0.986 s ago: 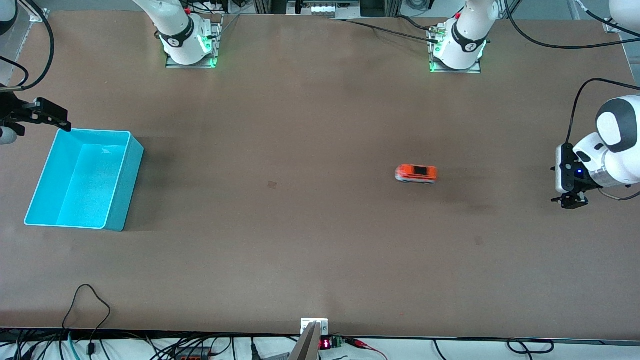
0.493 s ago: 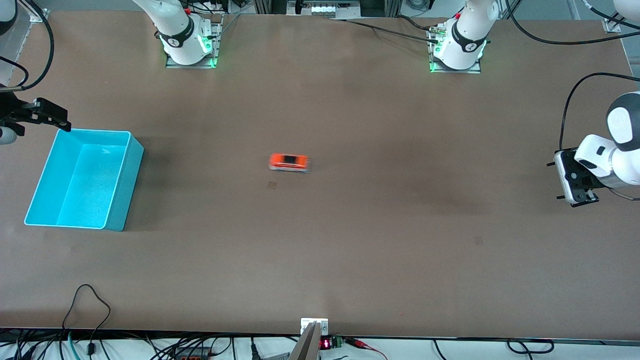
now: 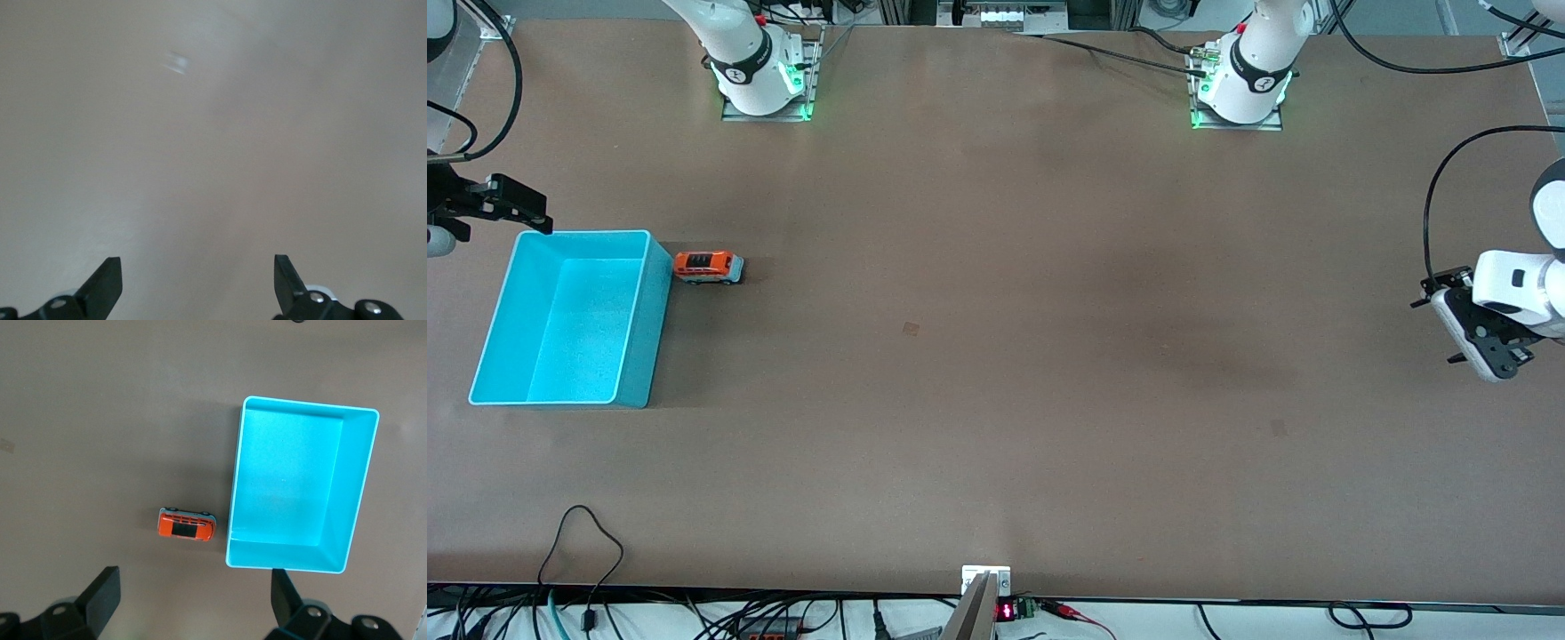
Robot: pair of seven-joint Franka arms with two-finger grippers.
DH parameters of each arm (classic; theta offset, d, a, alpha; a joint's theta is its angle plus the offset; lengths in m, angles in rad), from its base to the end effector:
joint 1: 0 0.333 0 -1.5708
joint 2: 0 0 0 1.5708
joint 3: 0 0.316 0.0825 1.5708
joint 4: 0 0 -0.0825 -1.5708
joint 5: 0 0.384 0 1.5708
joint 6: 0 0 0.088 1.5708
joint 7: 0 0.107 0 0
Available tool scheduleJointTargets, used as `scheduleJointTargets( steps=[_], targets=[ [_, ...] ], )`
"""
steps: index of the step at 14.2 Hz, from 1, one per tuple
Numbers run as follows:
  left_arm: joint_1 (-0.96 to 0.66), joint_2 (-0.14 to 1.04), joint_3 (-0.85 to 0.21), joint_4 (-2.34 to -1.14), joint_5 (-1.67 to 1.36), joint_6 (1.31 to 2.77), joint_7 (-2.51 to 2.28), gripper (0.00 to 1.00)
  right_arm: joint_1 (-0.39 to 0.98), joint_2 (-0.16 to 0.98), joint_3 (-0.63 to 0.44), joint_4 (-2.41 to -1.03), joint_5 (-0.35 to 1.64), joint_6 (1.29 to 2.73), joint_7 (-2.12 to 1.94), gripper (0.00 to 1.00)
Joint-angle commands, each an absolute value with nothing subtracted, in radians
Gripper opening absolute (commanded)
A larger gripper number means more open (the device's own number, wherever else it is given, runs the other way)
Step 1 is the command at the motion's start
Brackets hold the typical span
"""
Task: Wind up bus and store in blue box
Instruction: 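Move the right gripper from the box toward the stopped bus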
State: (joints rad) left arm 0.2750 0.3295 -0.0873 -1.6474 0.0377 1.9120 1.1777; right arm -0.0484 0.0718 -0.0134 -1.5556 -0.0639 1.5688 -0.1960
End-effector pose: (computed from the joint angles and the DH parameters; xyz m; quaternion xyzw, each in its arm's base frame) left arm 0.6336 0.1286 0.4176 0.8771 -0.4792 -0.0268 0.0174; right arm 0.5731 -0.0420 0.5912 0.9967 0.0679 -0.0332 0.0284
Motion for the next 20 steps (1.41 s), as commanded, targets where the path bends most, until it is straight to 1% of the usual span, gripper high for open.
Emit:
scheduleJointTargets(
  steps=[1, 6, 8, 10, 12, 13, 16, 18, 20],
  targets=[
    [0.259, 0.305, -0.09, -1.599, 0.031, 1.885, 0.987, 1.0, -0.055, 0.08, -0.008, -1.536, -0.074, 1.562, -0.193, 1.0],
    [0.215, 0.287, -0.087, -1.5, 0.035, 1.838, 0.57, 1.0, -0.054, 0.08, -0.008, -1.536, -0.074, 1.562, -0.193, 1.0],
    [0.21, 0.258, -0.087, -1.496, 0.023, 1.836, 0.355, 1.0, -0.055, 0.08, -0.008, -1.535, -0.072, 1.562, -0.193, 1.0],
    [0.192, 0.233, -0.072, -1.497, -0.052, 1.818, 0.196, 1.0, -0.057, 0.081, -0.008, -1.536, -0.068, 1.562, -0.192, 1.0],
    [0.148, 0.209, -0.028, -1.497, -0.064, 1.806, 0.155, 1.0, -0.06, 0.083, -0.009, -1.536, -0.06, 1.563, -0.192, 1.0],
    [0.106, 0.195, 0.01, -1.496, -0.066, 1.799, 0.138, 1.0, -0.057, 0.083, -0.008, -1.536, -0.06, 1.563, -0.192, 1.0],
    [-0.006, 0.166, 0.083, -1.48, -0.054, 1.729, 0.013, 1.0, -0.051, 0.106, -0.008, -1.536, -0.058, 1.563, -0.192, 1.0],
    [-0.026, 0.166, 0.077, -1.433, -0.052, 1.645, -0.05, 1.0, -0.043, 0.136, -0.002, -1.536, -0.058, 1.552, -0.195, 1.0],
    [-0.017, 0.16, 0.074, -1.434, -0.06, 1.634, -0.038, 1.0, -0.038, 0.144, 0.002, -1.546, -0.054, 1.548, -0.193, 1.0]
  ],
)
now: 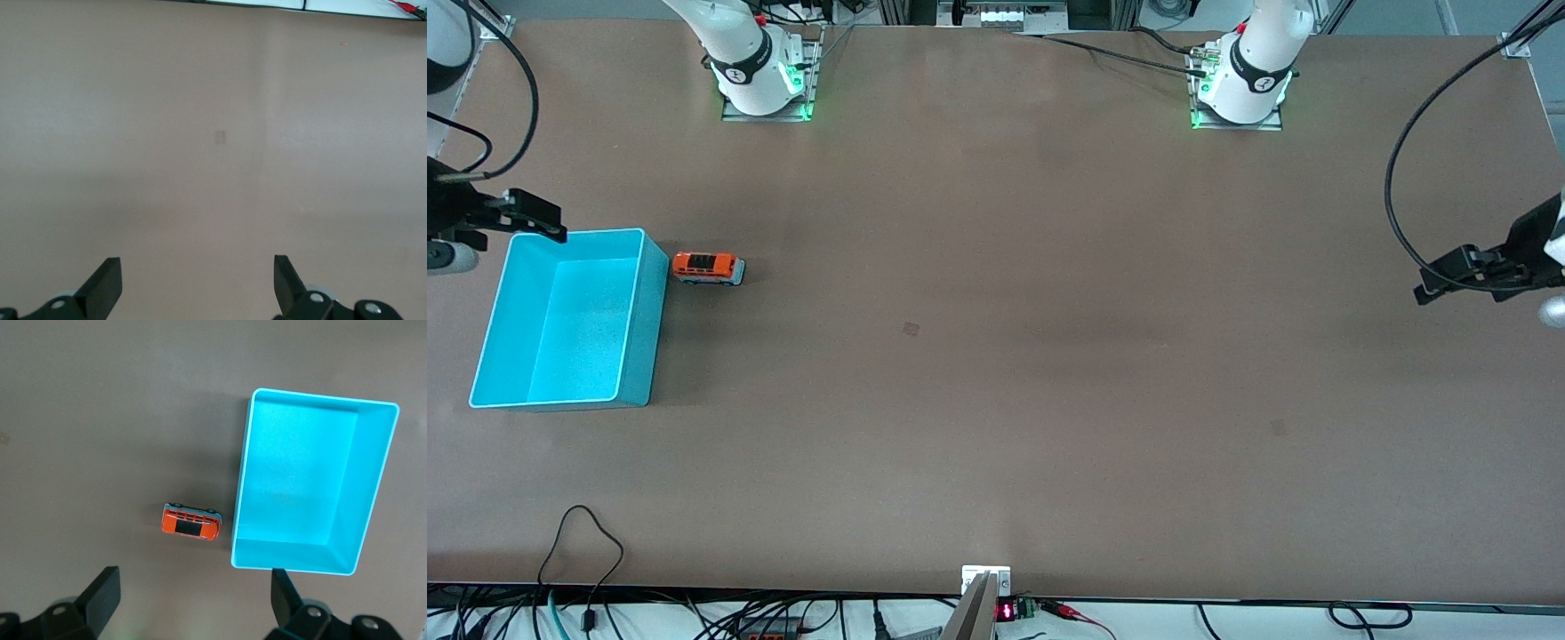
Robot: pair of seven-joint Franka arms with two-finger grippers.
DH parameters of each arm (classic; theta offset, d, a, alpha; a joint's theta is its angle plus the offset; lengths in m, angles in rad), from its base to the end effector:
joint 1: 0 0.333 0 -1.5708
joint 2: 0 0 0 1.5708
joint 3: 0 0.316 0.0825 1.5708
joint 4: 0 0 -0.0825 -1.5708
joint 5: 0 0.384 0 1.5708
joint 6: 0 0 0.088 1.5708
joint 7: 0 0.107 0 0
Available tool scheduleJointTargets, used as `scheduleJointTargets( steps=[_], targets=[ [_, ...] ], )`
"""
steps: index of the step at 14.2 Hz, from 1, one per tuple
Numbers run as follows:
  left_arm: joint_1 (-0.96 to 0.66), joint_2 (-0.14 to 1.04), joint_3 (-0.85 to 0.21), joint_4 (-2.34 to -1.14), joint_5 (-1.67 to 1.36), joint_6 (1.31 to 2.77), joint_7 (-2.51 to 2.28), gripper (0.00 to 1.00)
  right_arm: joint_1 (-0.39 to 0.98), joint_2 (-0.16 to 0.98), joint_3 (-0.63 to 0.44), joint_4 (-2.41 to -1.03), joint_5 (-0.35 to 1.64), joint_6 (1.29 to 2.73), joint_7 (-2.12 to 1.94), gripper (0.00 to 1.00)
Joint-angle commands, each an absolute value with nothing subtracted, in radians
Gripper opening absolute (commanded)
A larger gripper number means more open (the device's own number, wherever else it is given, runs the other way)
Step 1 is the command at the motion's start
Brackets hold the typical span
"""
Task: Wind up bus and store in blue box
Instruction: 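Move the right gripper from the box toward the stopped bus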
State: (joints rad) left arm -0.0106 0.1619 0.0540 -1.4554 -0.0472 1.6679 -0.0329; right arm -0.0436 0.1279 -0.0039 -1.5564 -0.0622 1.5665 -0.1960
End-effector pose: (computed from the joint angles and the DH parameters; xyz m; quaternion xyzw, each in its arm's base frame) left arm 0.6128 0.0193 0.5939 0.9987 0.0393 0.0255 0.0191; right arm 0.5869 -0.0344 0.5580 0.9949 0.0757 -0.0622 0.0239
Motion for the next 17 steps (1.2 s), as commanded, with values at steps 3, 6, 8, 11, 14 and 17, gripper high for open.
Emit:
scheduleJointTargets(
  steps=[3, 6, 8, 11, 14, 17],
  targets=[
    [-0.017, 0.089, 0.069, -1.537, -0.049, 1.682, -0.043, 1.0, -0.038, 0.181, 0.002, -1.549, 0.014, 1.543, -0.202, 1.0],
    [-0.017, 0.038, 0.066, -1.63, -0.049, 1.732, -0.046, 1.0, -0.025, 0.167, 0.0, -1.63, 0.023, 1.545, -0.207, 1.0],
    [-0.017, 0.011, 0.064, -1.658, -0.049, 1.733, -0.046, 1.0, -0.026, 0.138, 0.003, -1.692, 0.018, 1.555, -0.209, 1.0],
    [-0.015, 0.003, 0.055, -1.667, -0.049, 1.726, -0.041, 1.0, -0.035, 0.04, 0.031, -1.878, 0.017, 1.661, -0.232, 1.0],
    [-0.02, 0.006, 0.049, -1.663, -0.02, 1.686, -0.054, 1.0, -0.047, -0.044, 0.051, -2.047, 0.014, 1.771, -0.291, 1.0],
    [-0.015, 0.006, 0.052, -1.637, -0.014, 1.66, -0.052, 1.0, -0.078, -0.086, 0.063, -2.184, 0.014, 1.885, -0.548, 1.0]
  ],
)
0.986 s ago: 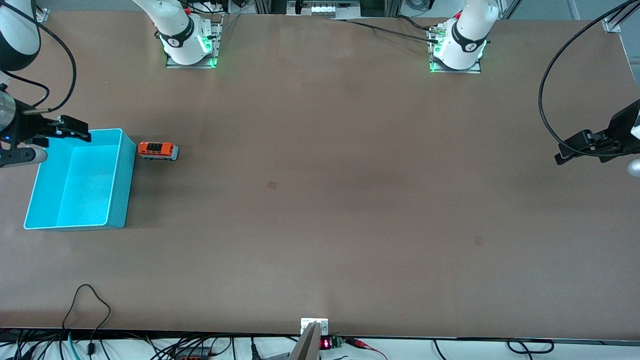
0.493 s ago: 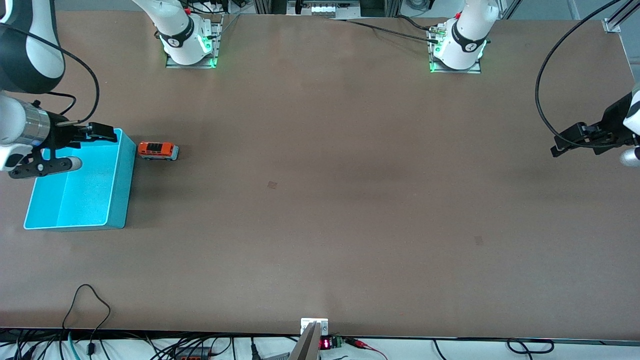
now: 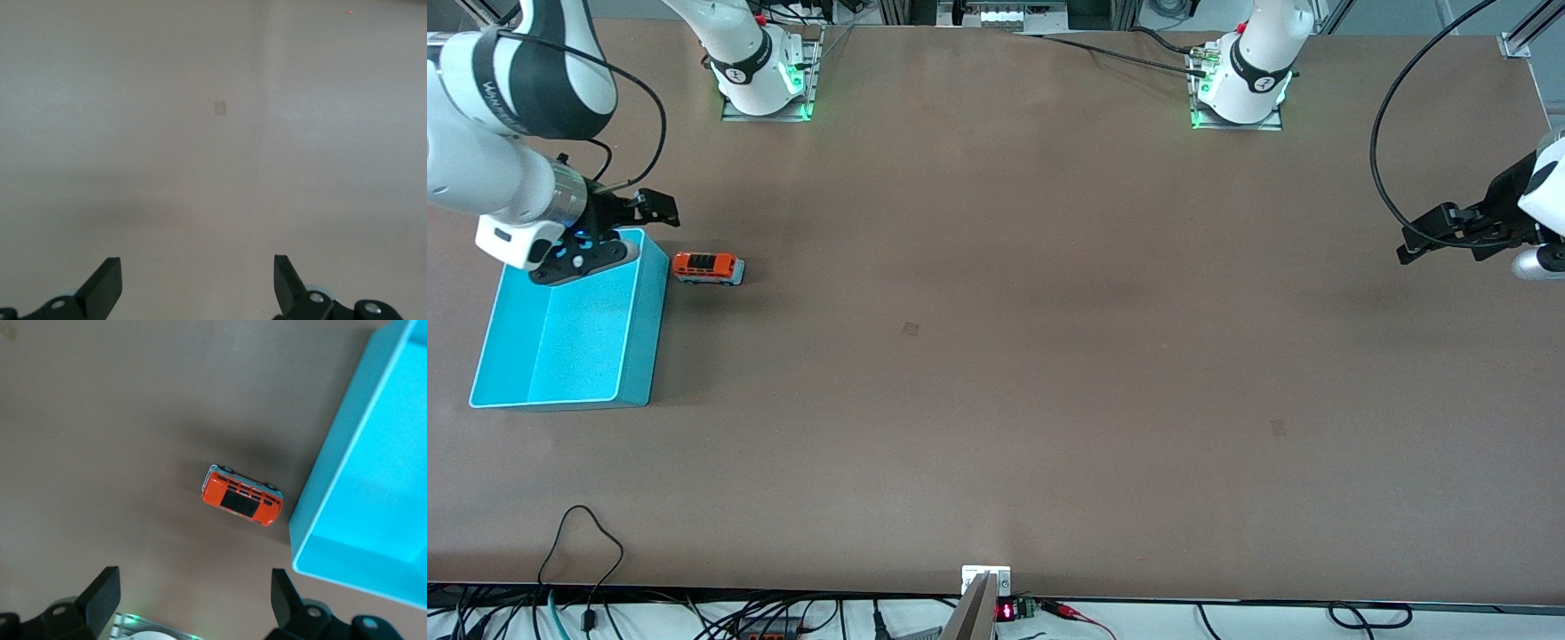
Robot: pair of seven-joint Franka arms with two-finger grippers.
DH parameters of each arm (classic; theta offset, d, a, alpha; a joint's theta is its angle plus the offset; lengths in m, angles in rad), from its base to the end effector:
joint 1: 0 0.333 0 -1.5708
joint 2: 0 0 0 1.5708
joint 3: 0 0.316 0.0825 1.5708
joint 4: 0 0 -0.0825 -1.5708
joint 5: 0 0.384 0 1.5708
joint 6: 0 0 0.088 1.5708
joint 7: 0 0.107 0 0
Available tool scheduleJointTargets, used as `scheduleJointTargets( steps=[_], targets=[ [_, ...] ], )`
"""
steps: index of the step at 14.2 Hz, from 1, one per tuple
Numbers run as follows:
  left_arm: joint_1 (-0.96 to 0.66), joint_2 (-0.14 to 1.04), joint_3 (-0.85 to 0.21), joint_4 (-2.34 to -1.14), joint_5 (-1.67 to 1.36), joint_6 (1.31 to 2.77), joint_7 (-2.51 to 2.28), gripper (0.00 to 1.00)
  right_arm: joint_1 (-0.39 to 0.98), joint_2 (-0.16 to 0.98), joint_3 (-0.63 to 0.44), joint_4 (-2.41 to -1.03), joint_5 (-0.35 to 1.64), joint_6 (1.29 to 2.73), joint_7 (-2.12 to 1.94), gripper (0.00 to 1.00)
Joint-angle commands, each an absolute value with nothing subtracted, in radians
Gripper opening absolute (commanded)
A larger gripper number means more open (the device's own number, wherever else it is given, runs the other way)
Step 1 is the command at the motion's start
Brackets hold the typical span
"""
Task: Wind up bus and store in blue box
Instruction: 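Move the right gripper from the box toward the stopped bus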
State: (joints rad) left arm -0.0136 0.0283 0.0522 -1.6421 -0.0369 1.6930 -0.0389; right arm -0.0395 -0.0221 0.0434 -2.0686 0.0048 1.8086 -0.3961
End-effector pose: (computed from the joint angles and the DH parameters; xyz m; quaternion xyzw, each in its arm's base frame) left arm 0.5718 0.0182 0.5855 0.9990 0.0408 0.0113 0.0176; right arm 0.5149 0.0025 0.4235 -0.9733 -0.1964 0.1161 0.0249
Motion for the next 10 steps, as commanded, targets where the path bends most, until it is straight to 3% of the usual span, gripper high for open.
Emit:
scheduleJointTargets(
  steps=[1, 6, 10],
  targets=[
    [-0.014, 0.005, 0.052, -1.637, -0.015, 1.657, -0.049, 1.0, -0.087, -0.092, 0.063, -2.213, 0.014, 1.916, -0.636, 1.0],
    [-0.014, 0.009, 0.052, -1.64, -0.015, 1.654, -0.049, 1.0, -0.107, -0.09, 0.067, -2.331, 0.008, 2.066, -0.974, 1.0],
    [-0.014, 0.008, 0.052, -1.638, -0.015, 1.651, -0.048, 1.0, -0.109, -0.077, 0.067, -2.453, 0.002, 2.282, -1.172, 1.0]
  ],
)
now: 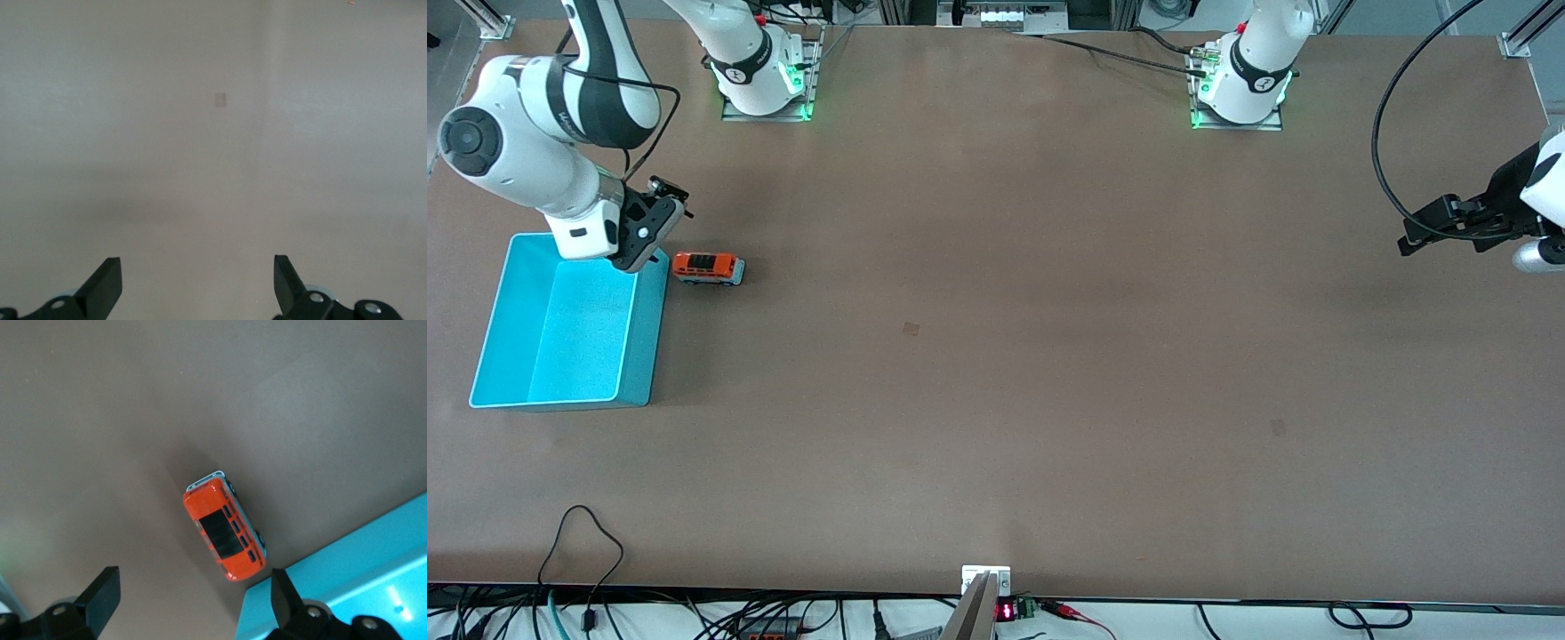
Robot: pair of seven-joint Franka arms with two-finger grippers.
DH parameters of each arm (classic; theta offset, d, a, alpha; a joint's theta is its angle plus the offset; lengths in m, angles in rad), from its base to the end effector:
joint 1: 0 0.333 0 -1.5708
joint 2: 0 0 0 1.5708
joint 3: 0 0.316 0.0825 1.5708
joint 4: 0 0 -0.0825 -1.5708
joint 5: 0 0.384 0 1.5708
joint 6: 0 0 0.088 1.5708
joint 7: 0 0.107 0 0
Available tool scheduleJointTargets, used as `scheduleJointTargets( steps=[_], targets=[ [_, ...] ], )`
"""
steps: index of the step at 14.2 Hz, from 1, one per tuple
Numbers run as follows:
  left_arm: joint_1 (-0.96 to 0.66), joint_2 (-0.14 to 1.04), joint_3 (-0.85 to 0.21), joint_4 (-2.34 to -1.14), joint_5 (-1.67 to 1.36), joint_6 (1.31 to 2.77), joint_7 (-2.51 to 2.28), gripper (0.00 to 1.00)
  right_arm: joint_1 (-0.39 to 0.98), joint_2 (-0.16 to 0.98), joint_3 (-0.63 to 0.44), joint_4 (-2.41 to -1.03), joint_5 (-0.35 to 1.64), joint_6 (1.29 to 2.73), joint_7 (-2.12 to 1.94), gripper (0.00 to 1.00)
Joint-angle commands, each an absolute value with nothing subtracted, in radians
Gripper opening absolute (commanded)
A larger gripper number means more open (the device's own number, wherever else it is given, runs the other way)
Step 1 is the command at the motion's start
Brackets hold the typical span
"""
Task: Wind up bus and store in blue box
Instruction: 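Lower the right gripper and grasp the orange bus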
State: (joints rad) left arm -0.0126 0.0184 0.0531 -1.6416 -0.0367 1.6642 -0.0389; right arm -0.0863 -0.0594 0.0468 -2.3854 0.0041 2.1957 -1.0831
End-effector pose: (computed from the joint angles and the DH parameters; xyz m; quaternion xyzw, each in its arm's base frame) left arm 0.5663 0.0191 0.5888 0.9990 0.0413 0.0021 0.0178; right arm 0.4727 -0.0186 0.3326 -0.8658 -0.4961 0.0550 0.0348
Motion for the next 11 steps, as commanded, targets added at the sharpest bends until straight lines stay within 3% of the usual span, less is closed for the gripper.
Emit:
scheduleJointTargets(
  steps=[1, 11],
  targets=[
    [-0.014, 0.011, 0.052, -1.638, -0.015, 1.654, -0.048, 1.0, -0.109, -0.066, 0.067, -2.463, -0.011, 2.308, -1.201, 1.0],
    [-0.014, 0.02, 0.052, -1.643, -0.011, 1.704, -0.049, 1.0, -0.12, 0.093, 0.067, -2.468, -0.083, 2.509, -1.4, 1.0]
  ],
)
